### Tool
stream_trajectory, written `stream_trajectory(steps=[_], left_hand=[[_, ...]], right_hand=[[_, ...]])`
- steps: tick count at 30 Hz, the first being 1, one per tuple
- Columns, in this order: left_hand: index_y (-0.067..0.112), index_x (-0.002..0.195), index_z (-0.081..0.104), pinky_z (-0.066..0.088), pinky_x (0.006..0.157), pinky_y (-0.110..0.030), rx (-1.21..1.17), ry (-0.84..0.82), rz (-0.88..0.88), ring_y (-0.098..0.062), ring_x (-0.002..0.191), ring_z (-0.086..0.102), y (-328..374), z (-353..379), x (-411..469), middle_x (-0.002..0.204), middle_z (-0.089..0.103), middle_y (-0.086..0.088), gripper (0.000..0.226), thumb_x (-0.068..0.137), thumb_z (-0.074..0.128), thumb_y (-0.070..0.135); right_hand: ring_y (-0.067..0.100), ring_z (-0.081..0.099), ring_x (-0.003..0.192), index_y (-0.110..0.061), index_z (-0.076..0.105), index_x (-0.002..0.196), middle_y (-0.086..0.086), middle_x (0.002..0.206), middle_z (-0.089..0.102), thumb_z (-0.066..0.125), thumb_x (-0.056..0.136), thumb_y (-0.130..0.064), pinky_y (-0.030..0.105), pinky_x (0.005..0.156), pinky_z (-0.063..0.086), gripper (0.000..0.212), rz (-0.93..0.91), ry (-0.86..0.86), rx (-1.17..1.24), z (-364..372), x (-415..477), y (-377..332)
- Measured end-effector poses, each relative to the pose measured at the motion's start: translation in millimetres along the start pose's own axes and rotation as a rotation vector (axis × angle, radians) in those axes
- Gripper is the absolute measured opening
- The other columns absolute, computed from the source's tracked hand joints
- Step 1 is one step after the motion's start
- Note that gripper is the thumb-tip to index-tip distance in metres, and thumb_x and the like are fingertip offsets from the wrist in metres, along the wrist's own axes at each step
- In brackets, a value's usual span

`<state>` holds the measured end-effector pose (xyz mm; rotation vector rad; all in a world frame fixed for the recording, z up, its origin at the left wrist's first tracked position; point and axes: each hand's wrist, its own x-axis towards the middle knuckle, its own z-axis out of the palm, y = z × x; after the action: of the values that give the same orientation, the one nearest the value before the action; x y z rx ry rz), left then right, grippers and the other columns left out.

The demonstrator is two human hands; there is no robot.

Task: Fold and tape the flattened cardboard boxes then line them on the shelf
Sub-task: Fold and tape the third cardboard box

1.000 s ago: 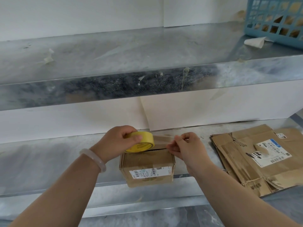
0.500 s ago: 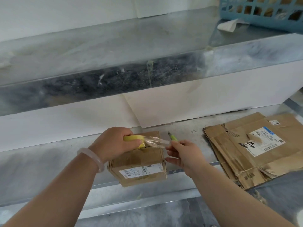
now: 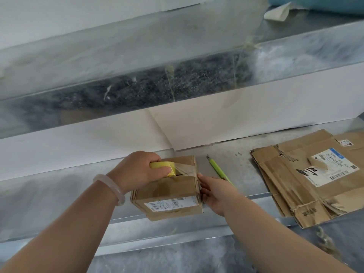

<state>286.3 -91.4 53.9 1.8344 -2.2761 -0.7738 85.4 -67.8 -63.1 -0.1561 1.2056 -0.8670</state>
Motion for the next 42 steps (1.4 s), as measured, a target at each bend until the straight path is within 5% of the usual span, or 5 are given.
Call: stream_trajectory(steps=[11, 17, 21, 31, 42], left_hand=[[0.028, 0.076, 0.063, 0.042, 0.059, -0.027, 0.001, -0.026, 0.02, -0.014, 0.071, 0.057, -1, -1, 0, 0.071, 0.06, 0.005, 0.023, 0.084, 0.063, 0.05], [0.029, 0.07, 0.061, 0.038, 0.056, -0.024, -0.011, -0.019, 0.039, -0.011, 0.064, 0.055, -1, -1, -2, 0.065, 0.057, 0.007, 0.024, 0.084, 0.062, 0.048], [0.028, 0.075, 0.064, 0.041, 0.057, -0.025, -0.01, -0.017, 0.048, -0.012, 0.067, 0.058, 1, -3, -2, 0.07, 0.061, 0.004, 0.025, 0.085, 0.06, 0.051], [0.026, 0.064, 0.063, 0.035, 0.055, -0.018, -0.186, -0.038, 0.085, 0.0, 0.054, 0.049, -16, -25, -10, 0.054, 0.054, 0.015, 0.037, 0.075, 0.06, 0.061], [0.023, 0.062, 0.059, 0.039, 0.053, -0.026, 0.187, 0.258, 0.009, -0.008, 0.06, 0.054, -27, -36, -23, 0.058, 0.056, 0.006, 0.049, 0.073, 0.059, 0.071]], right_hand=[[0.021, 0.059, 0.065, -0.013, 0.053, 0.124, 0.014, 0.085, 0.062, 0.051, 0.094, 0.006, 0.038, 0.066, 0.057, 0.035, -0.083, 0.077, -0.184, -2, -6, -12], [0.002, 0.042, 0.125, -0.039, 0.042, 0.14, -0.018, 0.139, 0.043, 0.066, 0.085, -0.049, 0.024, 0.103, 0.037, 0.06, -0.816, -0.006, -0.86, 7, -31, -20], [-0.003, 0.016, 0.138, -0.038, 0.024, 0.15, -0.025, 0.153, 0.017, 0.072, 0.069, -0.066, 0.02, 0.115, 0.015, 0.098, -0.911, -0.149, -1.337, 13, -22, -15], [-0.007, 0.03, 0.131, -0.03, 0.05, 0.139, -0.022, 0.142, 0.033, 0.077, 0.075, -0.045, 0.015, 0.11, 0.026, 0.071, -0.97, -0.135, -1.161, 12, -11, -10], [-0.019, 0.028, 0.125, -0.045, 0.047, 0.132, -0.04, 0.134, 0.026, 0.079, 0.076, -0.041, 0.005, 0.1, 0.026, 0.065, -0.94, -0.149, -1.149, 10, -10, -10]])
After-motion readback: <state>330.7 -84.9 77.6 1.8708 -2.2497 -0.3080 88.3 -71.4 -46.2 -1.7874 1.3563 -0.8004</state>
